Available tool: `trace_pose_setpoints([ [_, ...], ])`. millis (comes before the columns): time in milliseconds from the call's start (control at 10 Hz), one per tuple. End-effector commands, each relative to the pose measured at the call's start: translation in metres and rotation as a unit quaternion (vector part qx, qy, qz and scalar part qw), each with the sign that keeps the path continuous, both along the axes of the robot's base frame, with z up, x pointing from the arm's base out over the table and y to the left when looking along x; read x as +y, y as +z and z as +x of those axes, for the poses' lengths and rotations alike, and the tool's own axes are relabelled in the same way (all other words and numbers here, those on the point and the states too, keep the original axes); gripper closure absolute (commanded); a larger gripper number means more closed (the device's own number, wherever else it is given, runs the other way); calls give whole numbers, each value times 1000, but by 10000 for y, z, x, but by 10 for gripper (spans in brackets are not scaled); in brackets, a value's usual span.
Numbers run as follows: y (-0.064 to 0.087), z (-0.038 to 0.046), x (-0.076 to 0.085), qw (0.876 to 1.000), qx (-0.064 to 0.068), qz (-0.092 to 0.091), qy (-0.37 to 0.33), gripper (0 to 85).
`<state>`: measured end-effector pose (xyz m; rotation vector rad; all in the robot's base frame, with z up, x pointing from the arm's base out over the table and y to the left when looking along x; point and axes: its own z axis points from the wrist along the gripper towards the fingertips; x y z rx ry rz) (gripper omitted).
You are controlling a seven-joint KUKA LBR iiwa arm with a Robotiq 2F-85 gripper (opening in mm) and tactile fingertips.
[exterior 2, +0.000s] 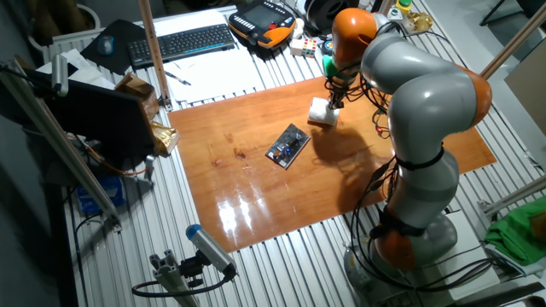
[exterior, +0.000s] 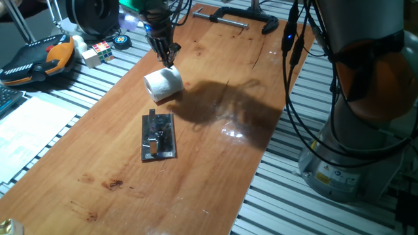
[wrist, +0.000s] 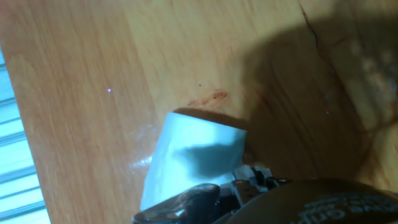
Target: Put the toilet paper on its holder
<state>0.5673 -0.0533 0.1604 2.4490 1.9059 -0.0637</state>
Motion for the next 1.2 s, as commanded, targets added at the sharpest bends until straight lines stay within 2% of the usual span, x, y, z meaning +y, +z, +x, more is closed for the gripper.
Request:
trace_pose_setpoints([
  [0, -8, 2, 0, 1000, 2, 4, -4, 790],
  [200, -9, 14, 14, 1000, 2, 14, -9, 730],
  [300, -24, 37, 17, 1000, -1, 18, -14, 657],
  [800, -77, 142, -26, 999, -11, 12, -33, 57],
  [900, -95, 164, -36, 999, -19, 10, -48, 7],
  [1000, -107, 177, -45, 998, -31, 10, -62, 0],
  [1100, -120, 188, -50, 997, -36, 12, -73, 0],
])
